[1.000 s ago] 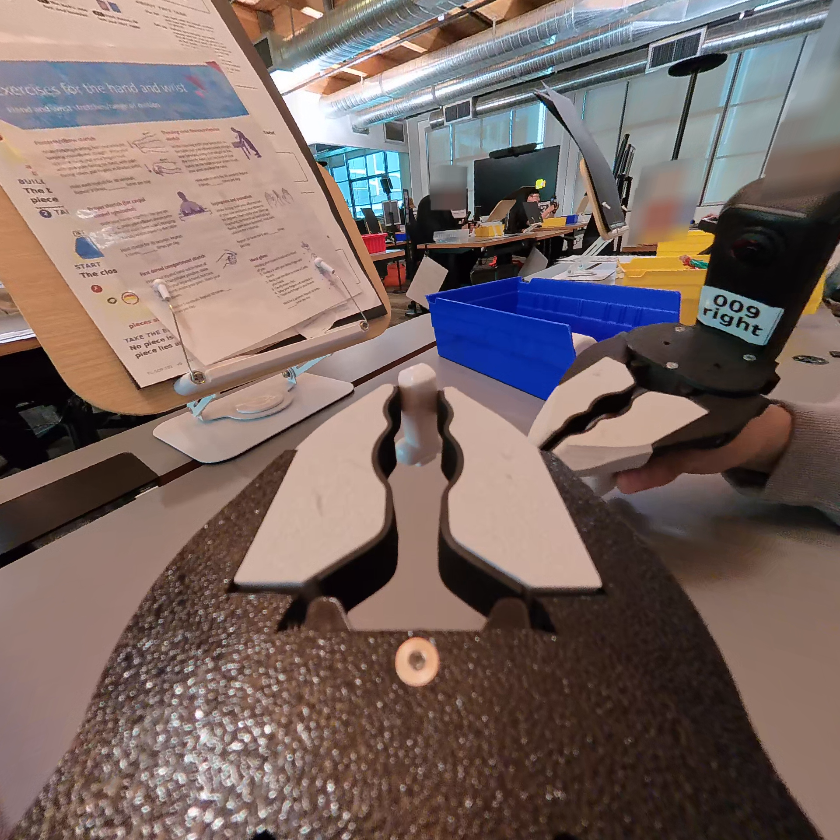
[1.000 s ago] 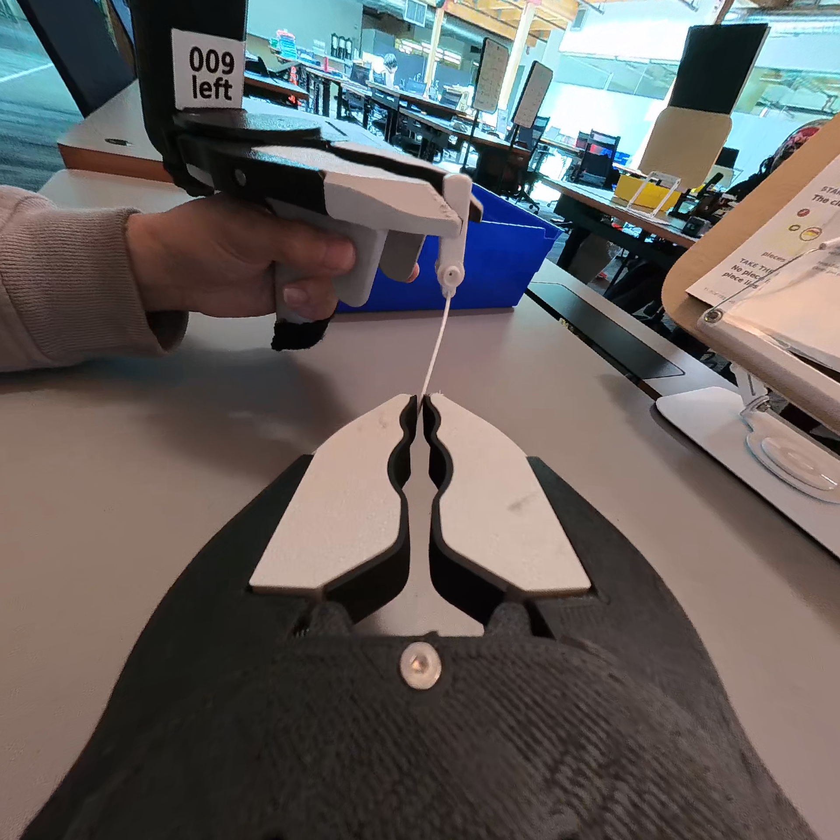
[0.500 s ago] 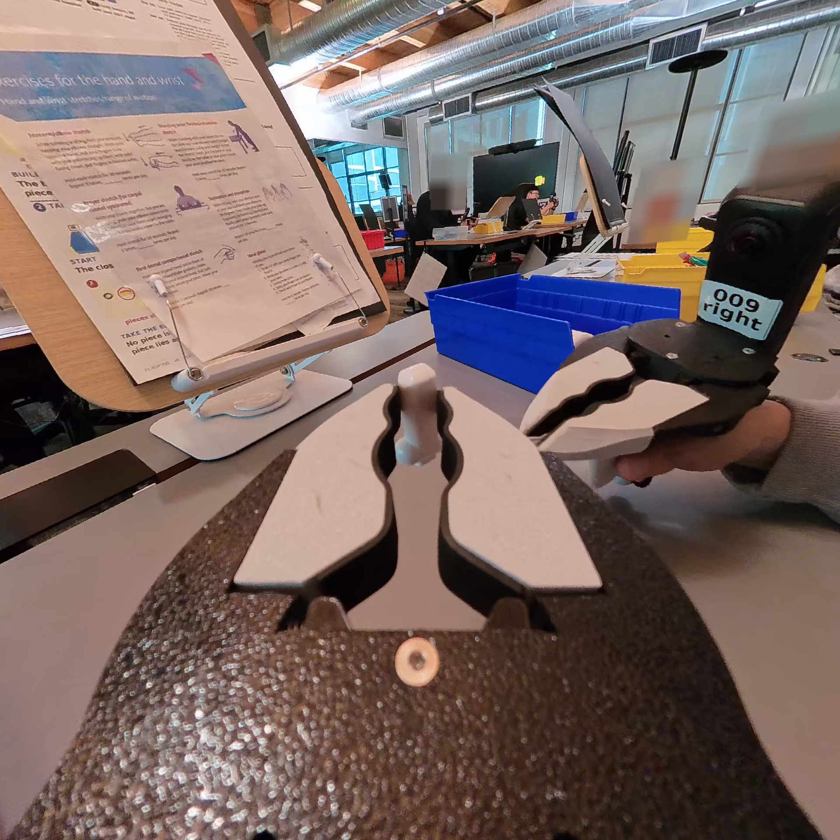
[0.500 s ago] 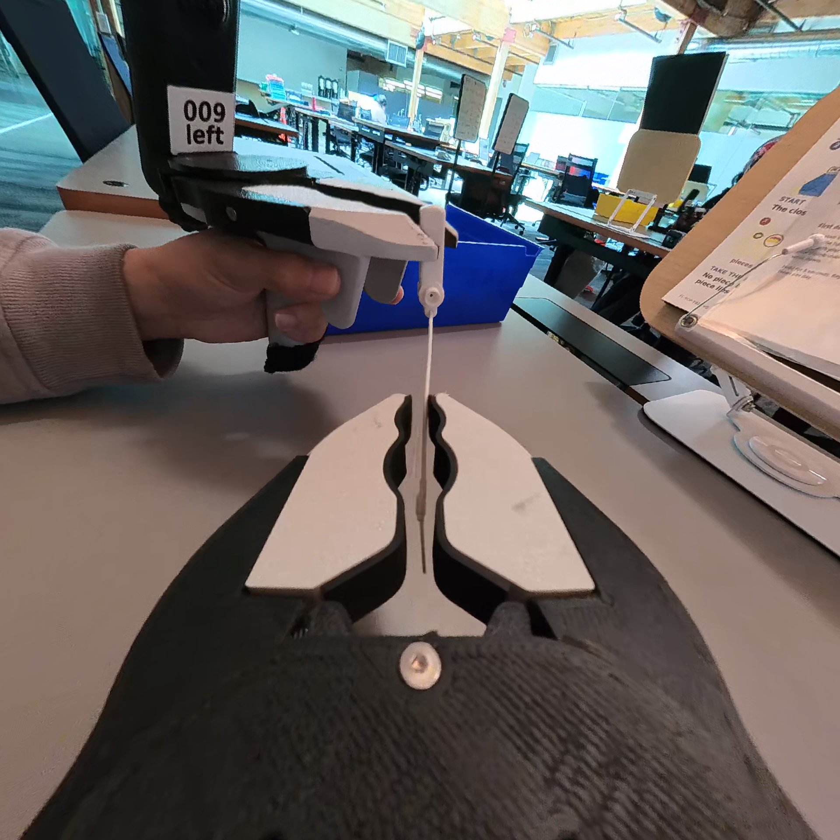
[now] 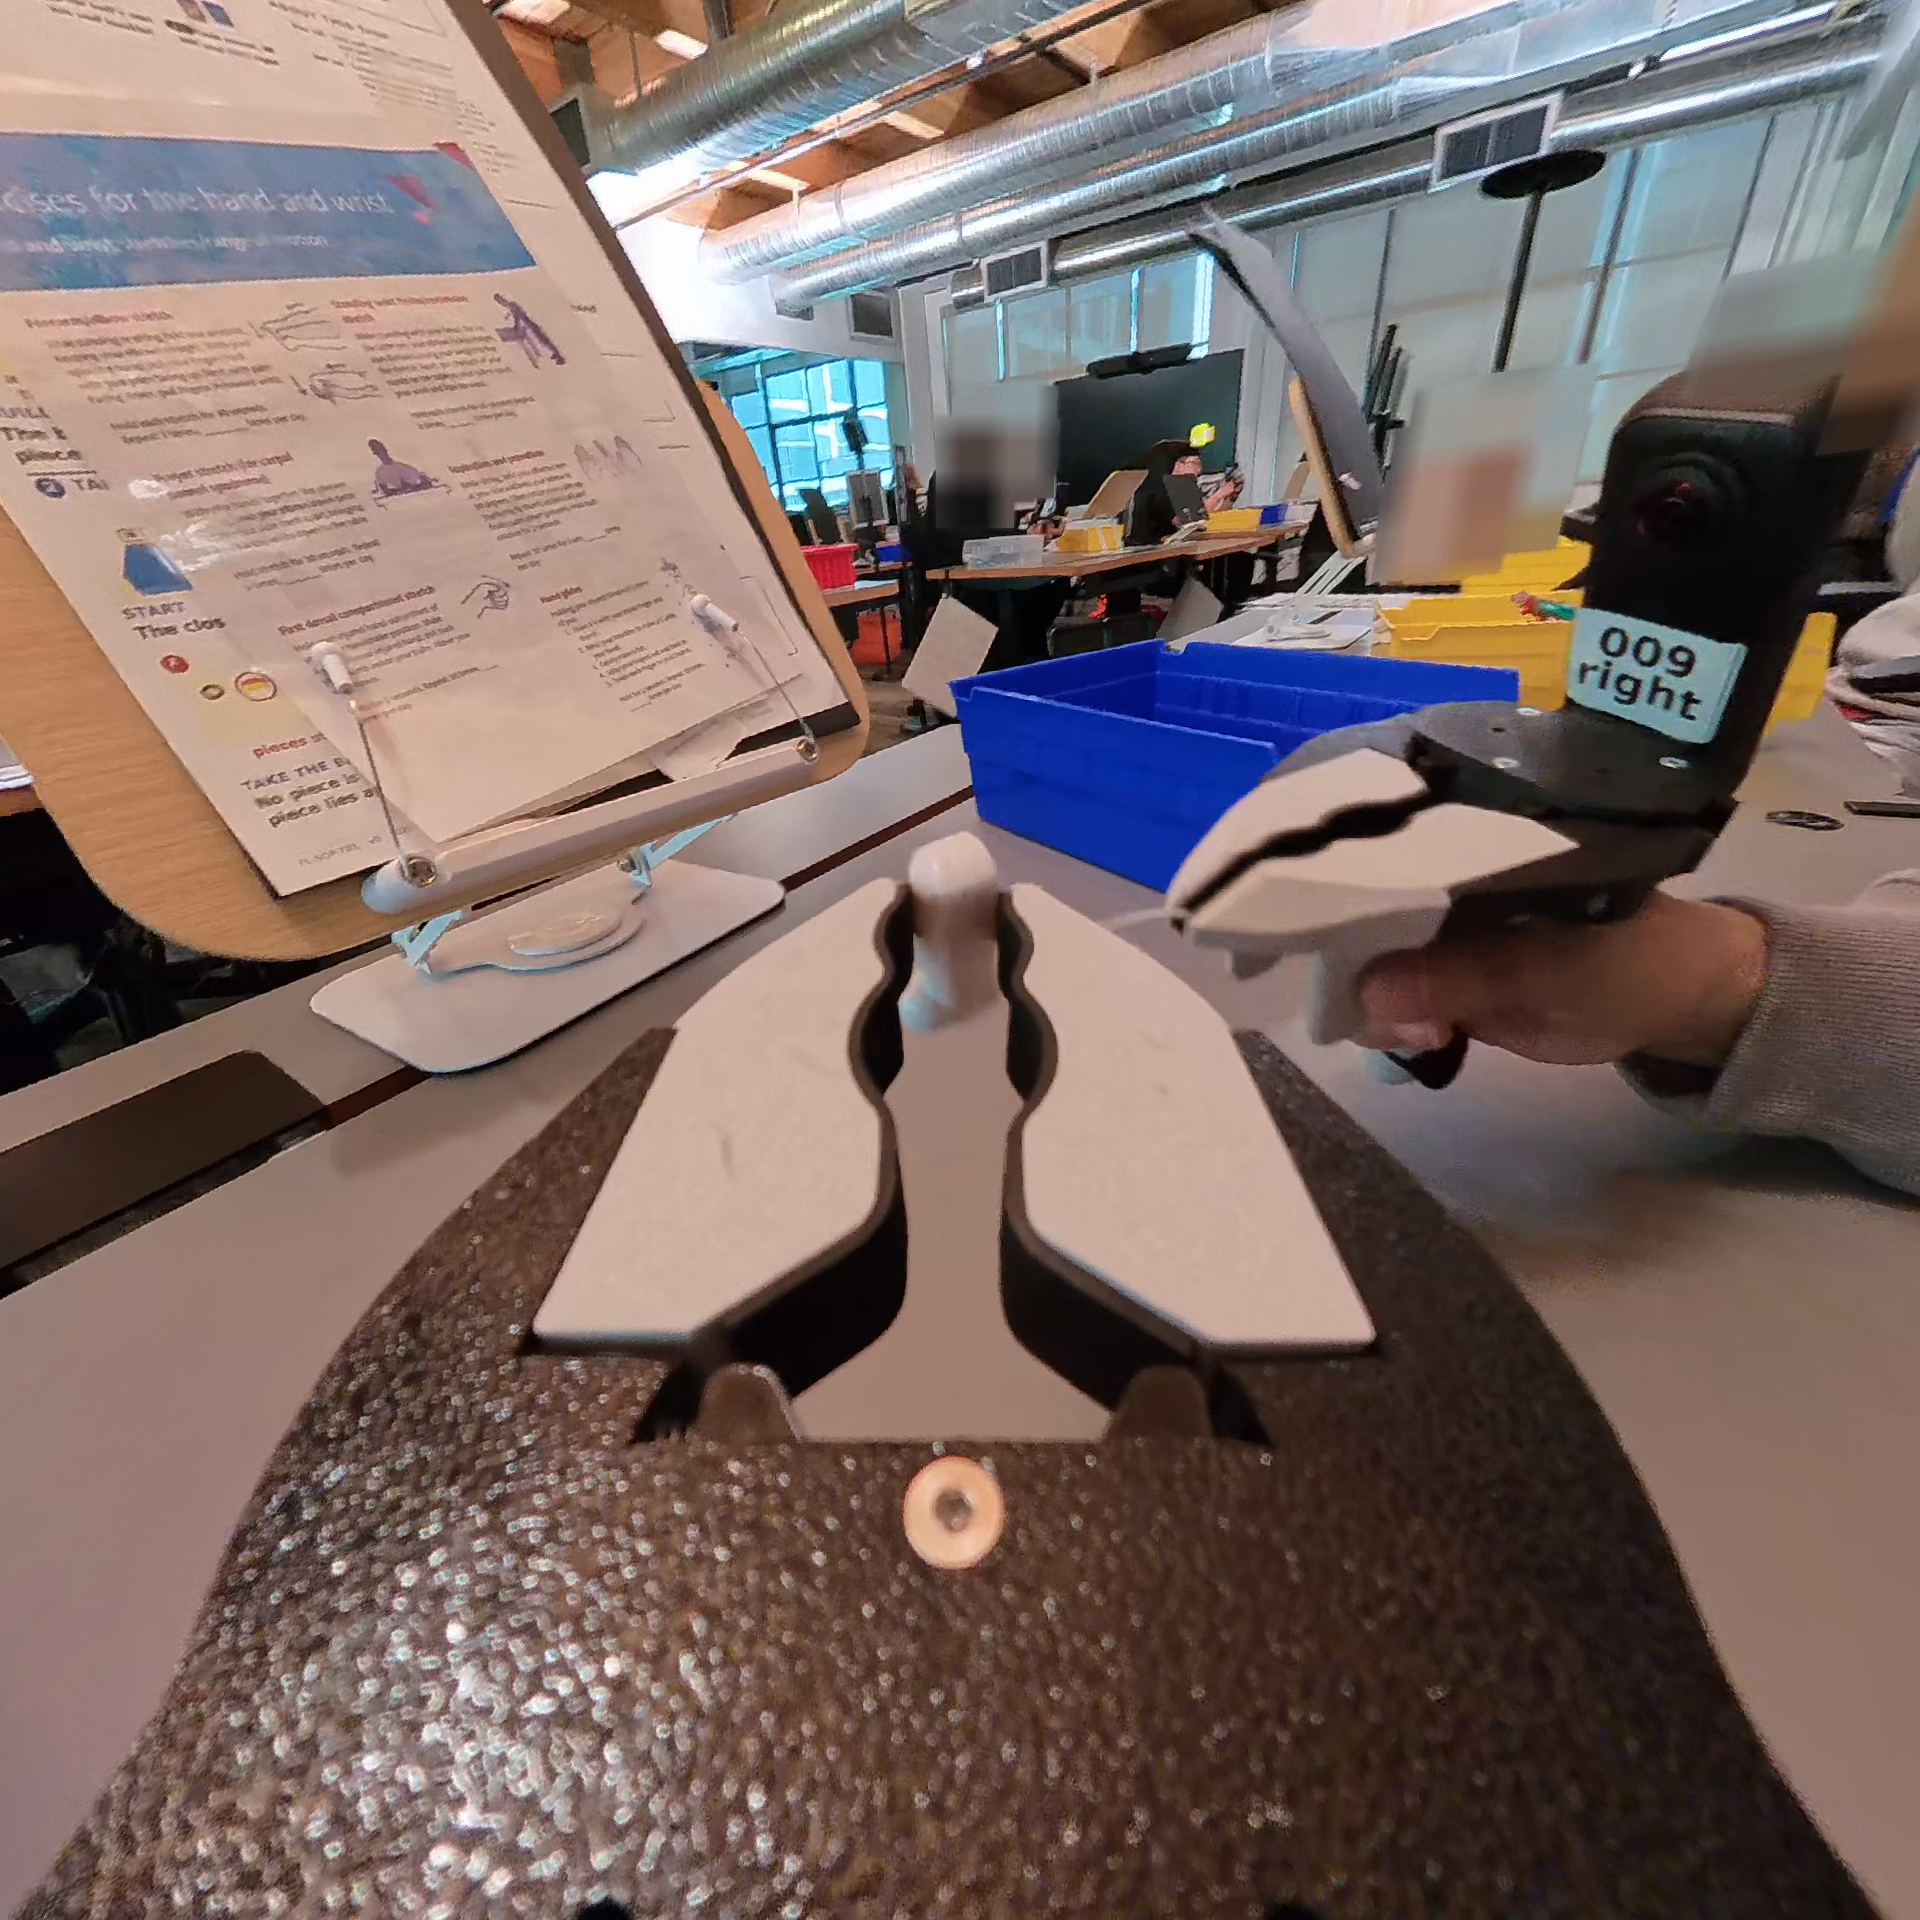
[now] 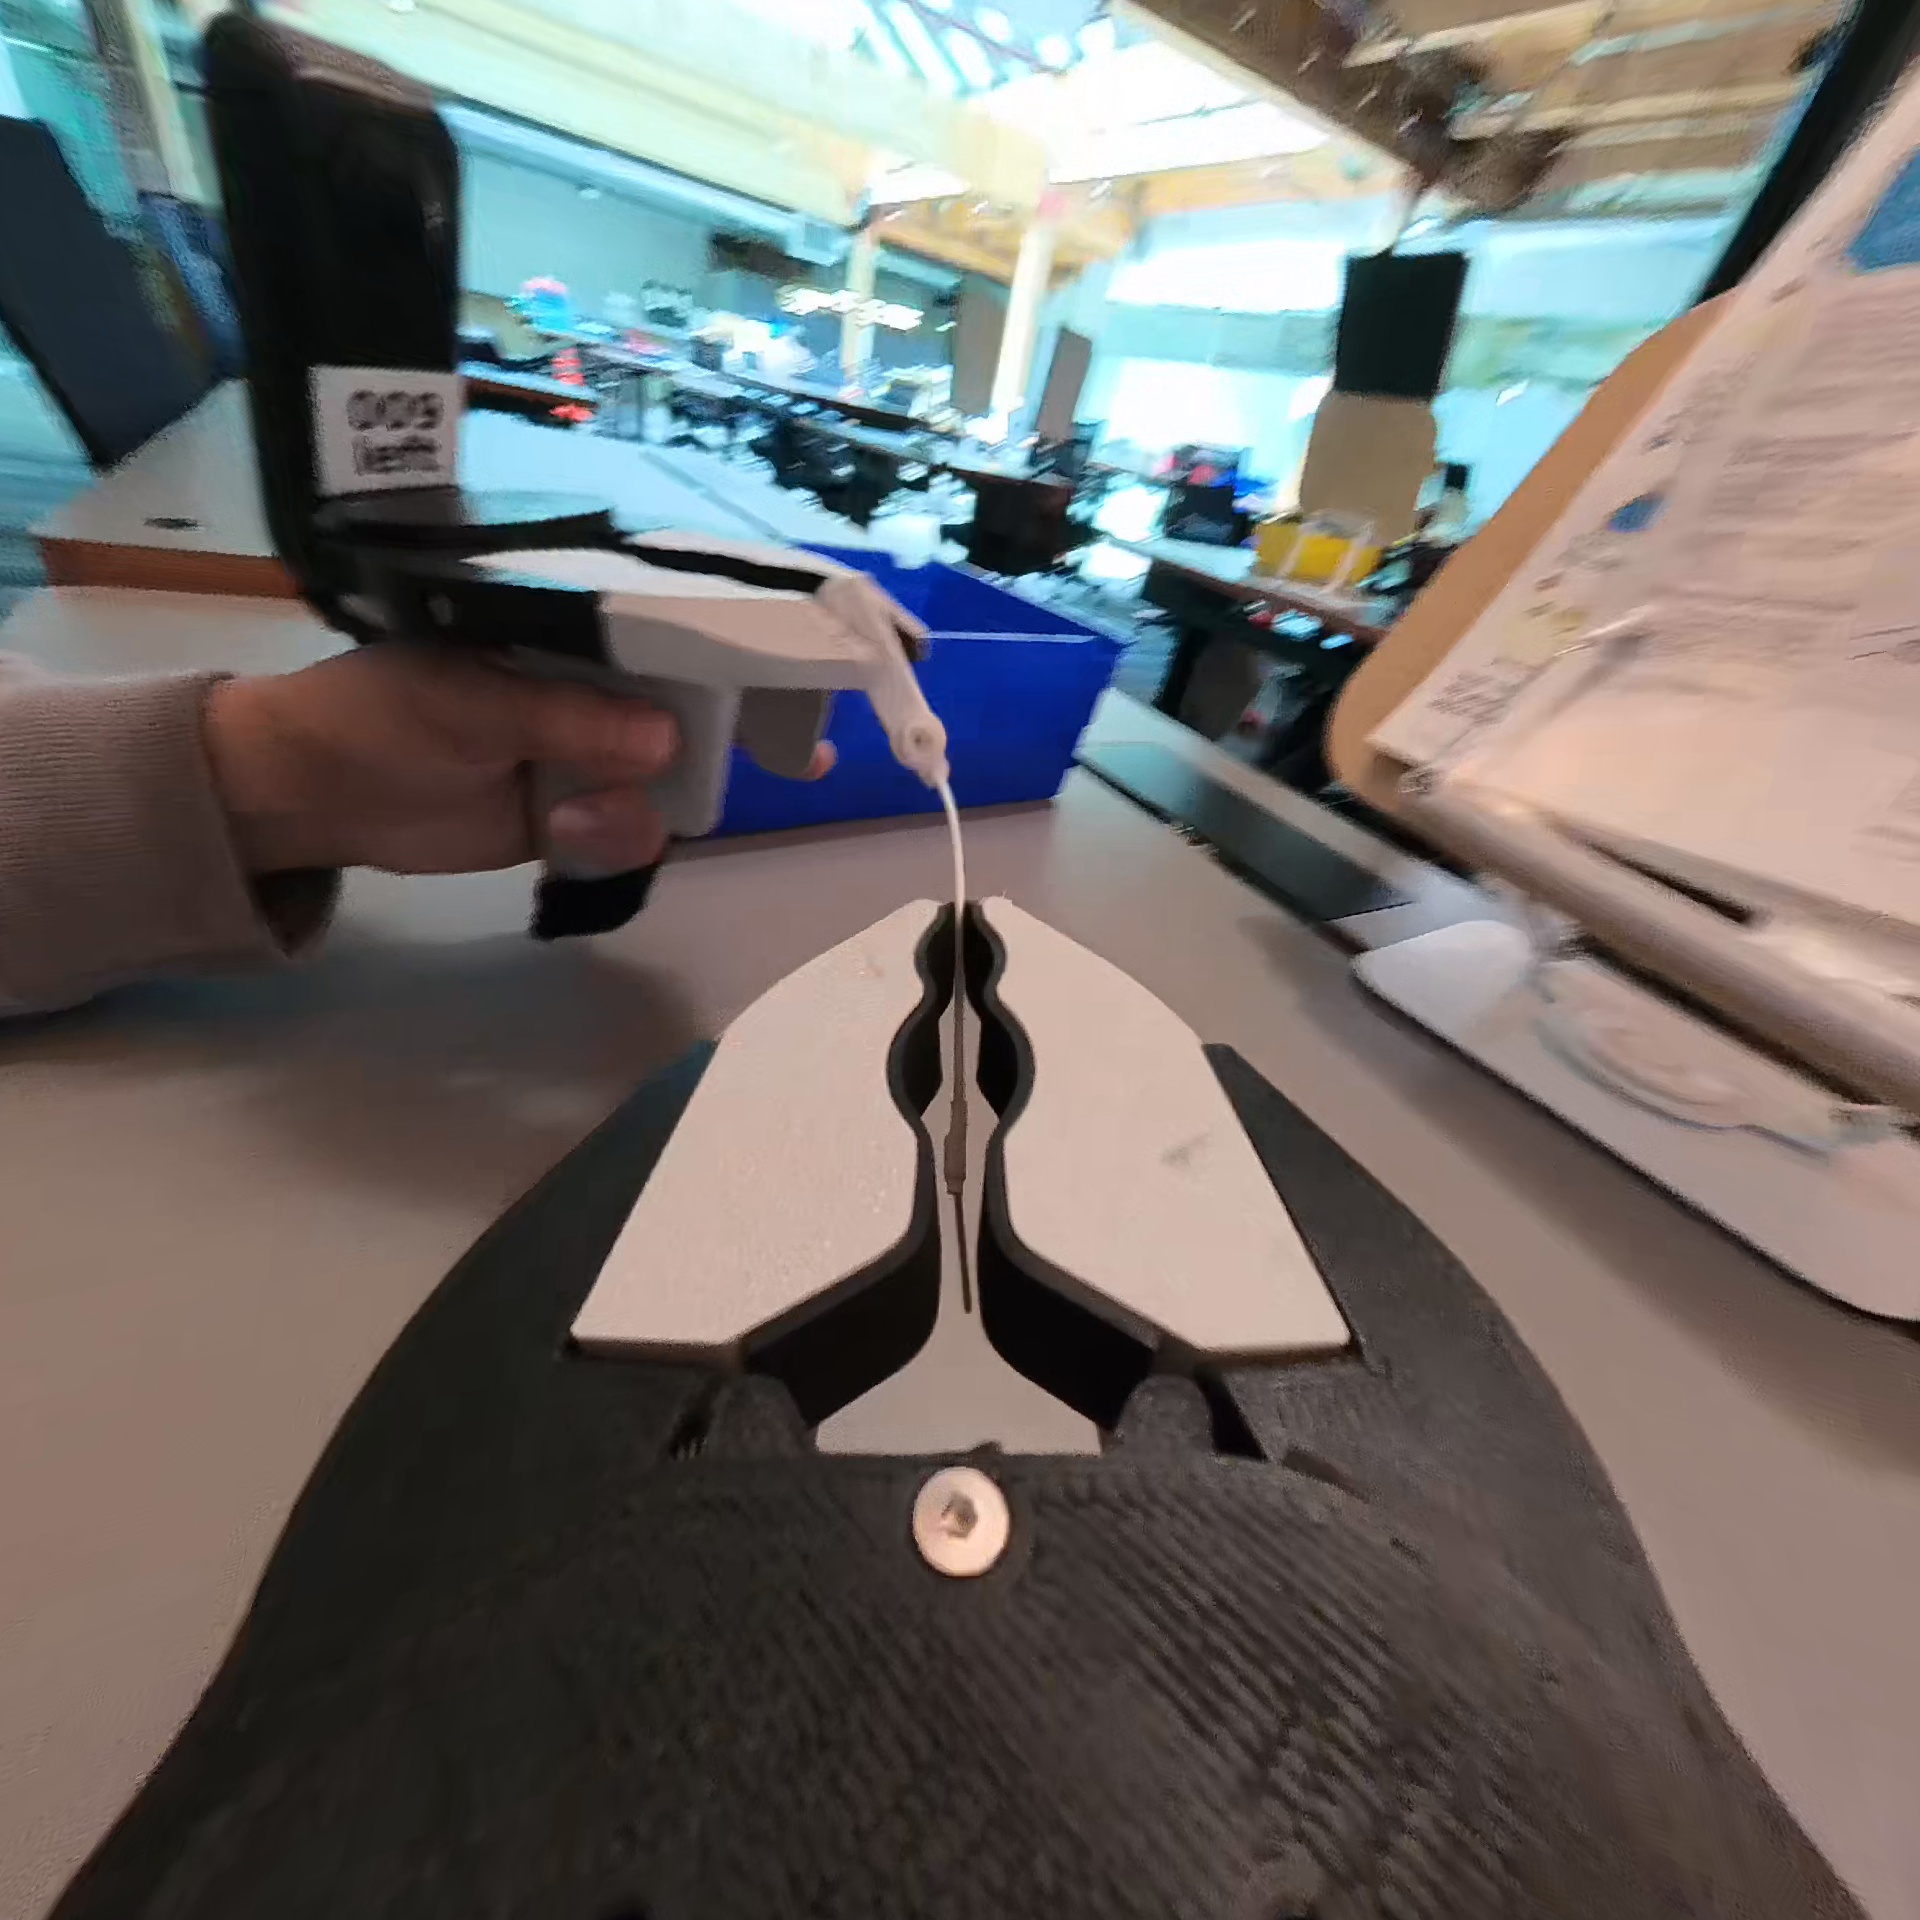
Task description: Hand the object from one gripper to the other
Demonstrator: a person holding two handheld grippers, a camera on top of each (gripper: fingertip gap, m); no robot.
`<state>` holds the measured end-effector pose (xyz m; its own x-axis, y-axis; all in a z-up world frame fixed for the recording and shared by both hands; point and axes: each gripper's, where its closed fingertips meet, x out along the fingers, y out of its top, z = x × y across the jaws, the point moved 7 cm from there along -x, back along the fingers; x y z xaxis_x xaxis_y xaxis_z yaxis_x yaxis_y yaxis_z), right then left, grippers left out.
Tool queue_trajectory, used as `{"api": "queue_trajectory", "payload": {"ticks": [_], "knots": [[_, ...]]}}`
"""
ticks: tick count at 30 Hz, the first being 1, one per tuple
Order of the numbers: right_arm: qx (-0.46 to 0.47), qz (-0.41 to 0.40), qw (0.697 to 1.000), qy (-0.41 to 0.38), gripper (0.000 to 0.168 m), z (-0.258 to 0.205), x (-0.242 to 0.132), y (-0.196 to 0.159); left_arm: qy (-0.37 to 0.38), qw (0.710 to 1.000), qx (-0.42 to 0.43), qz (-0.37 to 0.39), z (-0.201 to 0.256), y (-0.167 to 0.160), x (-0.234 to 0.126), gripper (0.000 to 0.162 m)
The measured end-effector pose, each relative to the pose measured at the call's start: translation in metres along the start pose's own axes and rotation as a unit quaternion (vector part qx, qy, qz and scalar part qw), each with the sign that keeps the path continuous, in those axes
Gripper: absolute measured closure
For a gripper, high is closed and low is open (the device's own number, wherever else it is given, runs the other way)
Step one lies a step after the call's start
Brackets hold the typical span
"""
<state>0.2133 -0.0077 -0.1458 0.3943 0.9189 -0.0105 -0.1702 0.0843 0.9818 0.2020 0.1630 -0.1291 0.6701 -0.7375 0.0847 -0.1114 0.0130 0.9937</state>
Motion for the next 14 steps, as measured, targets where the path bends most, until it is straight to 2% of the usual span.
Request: {"api": "queue_trajectory", "payload": {"ticks": [1, 5, 8, 11, 14], "knots": [[-0.022, 0.011, 0.999, -0.034, 0.167, 0.005, -0.004, 0.003, -0.011, 1.0, -0.001, 0.011, 0.002, 0.001, 0.0, 0.145], [-0.175, 0.022, 0.975, -0.137, 0.166, 0.012, -0.018, 0.013, -0.068, 0.996, -0.028, 0.049, 0.011, 0.007, 0.001, 0.115], [-0.244, -0.003, 0.958, -0.152, 0.167, 0.008, -0.016, 0.013, -0.042, 0.998, 0.008, 0.05, 0.012, 0.009, 0.001, 0.104], [-0.268, -0.039, 0.953, -0.133, 0.167, 0.001, -0.008, 0.006, 0.043, 0.984, 0.173, 0.021, 0.017, 0.009, 0.001, 0.111], [-0.256, -0.05, 0.959, -0.11, 0.167, -0.007, -0.001, 0.003, 0.098, 0.924, 0.366, -0.049, 0.032, 0.0, 0.01, 0.118]]}}
